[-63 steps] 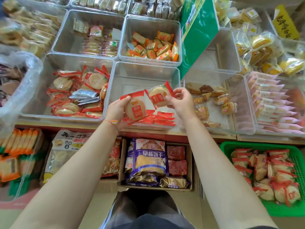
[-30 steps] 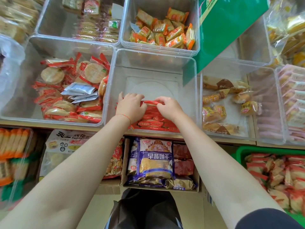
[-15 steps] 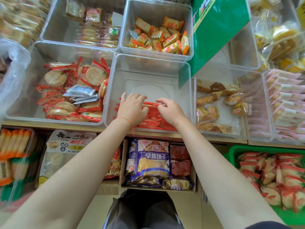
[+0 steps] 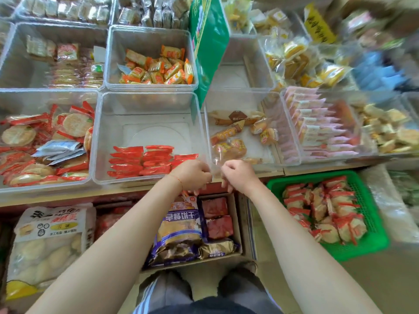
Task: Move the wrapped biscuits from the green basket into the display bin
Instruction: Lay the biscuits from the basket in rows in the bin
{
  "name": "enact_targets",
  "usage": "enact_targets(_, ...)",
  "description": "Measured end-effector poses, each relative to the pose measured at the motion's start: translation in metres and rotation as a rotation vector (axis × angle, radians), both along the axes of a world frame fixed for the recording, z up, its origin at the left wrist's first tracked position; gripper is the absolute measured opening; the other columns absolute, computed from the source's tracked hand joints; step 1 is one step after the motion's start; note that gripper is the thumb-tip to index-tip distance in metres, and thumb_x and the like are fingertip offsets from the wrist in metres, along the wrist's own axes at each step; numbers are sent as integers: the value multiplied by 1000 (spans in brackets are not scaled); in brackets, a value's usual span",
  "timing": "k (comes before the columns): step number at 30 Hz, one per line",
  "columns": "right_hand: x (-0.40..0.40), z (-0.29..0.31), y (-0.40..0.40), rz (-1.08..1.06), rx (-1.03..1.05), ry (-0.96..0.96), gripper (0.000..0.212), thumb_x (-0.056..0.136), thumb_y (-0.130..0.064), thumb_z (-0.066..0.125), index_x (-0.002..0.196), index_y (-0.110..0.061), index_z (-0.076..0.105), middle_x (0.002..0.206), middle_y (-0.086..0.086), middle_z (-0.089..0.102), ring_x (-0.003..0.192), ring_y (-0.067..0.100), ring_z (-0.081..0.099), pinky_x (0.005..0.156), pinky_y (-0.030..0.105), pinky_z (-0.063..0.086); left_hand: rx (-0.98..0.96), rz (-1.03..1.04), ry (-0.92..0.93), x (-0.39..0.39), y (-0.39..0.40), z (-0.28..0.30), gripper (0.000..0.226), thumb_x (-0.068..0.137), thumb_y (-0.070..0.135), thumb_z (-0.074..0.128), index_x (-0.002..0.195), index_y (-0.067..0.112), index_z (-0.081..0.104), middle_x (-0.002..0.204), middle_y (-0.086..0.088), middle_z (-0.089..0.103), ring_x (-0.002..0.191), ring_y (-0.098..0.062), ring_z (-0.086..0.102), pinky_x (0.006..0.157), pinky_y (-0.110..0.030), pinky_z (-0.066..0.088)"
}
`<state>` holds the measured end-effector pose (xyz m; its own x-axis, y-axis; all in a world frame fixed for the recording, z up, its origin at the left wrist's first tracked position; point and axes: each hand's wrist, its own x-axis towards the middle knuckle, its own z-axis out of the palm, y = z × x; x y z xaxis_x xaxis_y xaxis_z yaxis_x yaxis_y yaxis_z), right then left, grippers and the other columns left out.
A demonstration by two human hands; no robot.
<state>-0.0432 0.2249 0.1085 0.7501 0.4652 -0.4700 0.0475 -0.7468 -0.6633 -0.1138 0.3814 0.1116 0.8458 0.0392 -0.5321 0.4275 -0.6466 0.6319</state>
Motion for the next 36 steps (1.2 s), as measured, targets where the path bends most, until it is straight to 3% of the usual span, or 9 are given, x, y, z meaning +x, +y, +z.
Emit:
enact_targets(3, 27, -7, -49, 102, -174, 198, 26, 92, -23, 43, 84, -10, 64, 83, 8, 74, 64, 20, 67, 60, 30, 48, -19, -29, 93, 23, -42, -8, 23, 90, 24, 47, 98, 16, 67, 83, 0, 73, 69, -17, 72, 63, -31, 58)
enact_targets(8, 80, -50, -142, 169, -318, 210, 26, 90, -20, 45, 94, -9, 67, 92, 7, 72, 68, 19, 66, 54, 24, 43, -98, 75, 178, 66, -130, -34, 24, 90, 21, 44, 102, 16, 64, 91, -3, 72, 73, -21, 70, 74, -36, 58)
enact_targets(10, 103, -73, -183, 168, -324, 198, 27, 90, -21, 47, 96, -4, 67, 90, 10, 71, 69, 22, 64, 55, 27, 44, -189, 208, 215, 83, -171, -50, 24, 92, 17, 43, 104, 15, 64, 89, -3, 69, 68, -18, 64, 67, -32, 54)
enact_targets(14, 147, -113, -276, 172, -339, 144, 27, 93, -24, 49, 99, -5, 67, 97, 8, 67, 88, 25, 60, 77, 34, 47, -369, 588, 206, 115, -257, -90, 26, 92, 8, 43, 107, 9, 64, 89, -9, 67, 66, -19, 60, 58, -26, 48)
enact_targets(17, 177, -133, -342, 79, -416, 125, 24, 98, -24, 49, 116, -13, 60, 110, 4, 60, 94, 23, 56, 77, 33, 46, -417, 599, 271, 134, -314, -116, 25, 94, 9, 42, 106, 10, 63, 92, -9, 67, 68, -18, 62, 58, -26, 51)
enact_targets(19, 193, -149, -375, 94, -487, 54, 37, 95, -24, 52, 132, -16, 53, 129, 8, 54, 110, 28, 55, 88, 38, 49, -443, 584, 318, 142, -342, -130, 24, 94, 12, 44, 107, 9, 64, 90, -8, 66, 67, -17, 62, 54, -25, 49)
enact_targets(23, 202, -171, -406, 202, -509, 50, 69, 90, -23, 63, 150, -22, 30, 155, 7, 27, 139, 33, 29, 108, 44, 40, -429, 631, 393, 153, -373, -150, 21, 96, 16, 48, 110, 8, 61, 85, -6, 64, 62, -18, 60, 58, -26, 48)
enact_targets(31, 203, -180, -421, 313, -589, -83, 76, 88, -2, 58, 151, -23, 22, 157, 14, 12, 135, 37, 31, 96, 39, 48, -355, 668, 500, 163, -403, -165, 31, 96, 18, 50, 123, 3, 56, 75, -3, 64, 57, -16, 58, 42, -19, 38)
enact_targets(36, 201, -178, -439, 302, -685, -82, 72, 90, 2, 47, 150, -28, 21, 149, 18, 29, 114, 35, 53, 72, 39, 54, -368, 676, 503, 167, -413, -161, 27, 96, 19, 51, 119, 6, 57, 78, -5, 63, 67, -23, 57, 46, -24, 40)
